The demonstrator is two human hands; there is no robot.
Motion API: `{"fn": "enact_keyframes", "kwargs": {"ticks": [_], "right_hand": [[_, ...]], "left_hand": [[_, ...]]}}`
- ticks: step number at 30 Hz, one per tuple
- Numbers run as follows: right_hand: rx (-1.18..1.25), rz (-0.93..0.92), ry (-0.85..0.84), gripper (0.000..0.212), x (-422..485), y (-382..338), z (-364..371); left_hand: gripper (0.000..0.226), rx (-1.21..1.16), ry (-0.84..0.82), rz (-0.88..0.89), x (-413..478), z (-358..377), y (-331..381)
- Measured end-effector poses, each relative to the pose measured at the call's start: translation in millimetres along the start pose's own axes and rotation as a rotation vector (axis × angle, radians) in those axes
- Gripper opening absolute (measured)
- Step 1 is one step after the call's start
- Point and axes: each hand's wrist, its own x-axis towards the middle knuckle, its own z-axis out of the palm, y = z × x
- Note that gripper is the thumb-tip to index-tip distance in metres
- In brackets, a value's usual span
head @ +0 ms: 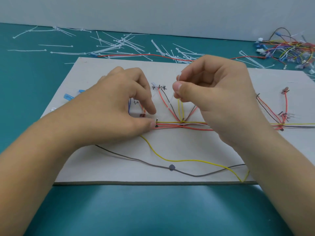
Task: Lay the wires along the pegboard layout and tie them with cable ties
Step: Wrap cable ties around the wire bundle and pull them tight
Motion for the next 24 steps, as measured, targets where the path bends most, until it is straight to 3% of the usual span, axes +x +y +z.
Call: {"fn": "enact_keyframes", "kwargs": {"ticks": [9, 14, 24], "right_hand": [[-0.298, -0.098, -0.106, 0.012, -2.1, 10.3, 6.8], [-0.321, -0.110, -0.158, 0.012, -2.6, 12.5, 9.6], [-0.447, -0.118, -0.103, 0.013, -4.9, 11.1, 10.5]], "left_hand": [[0.012, 0.024, -0.042, 0.015, 0.4, 3.3, 3.8], [0.007, 0.027, -0.034, 0.004, 0.9, 5.1, 6.9], [0.022, 0.075, 0.070, -0.066, -1.1, 2.6, 16.7]]}}
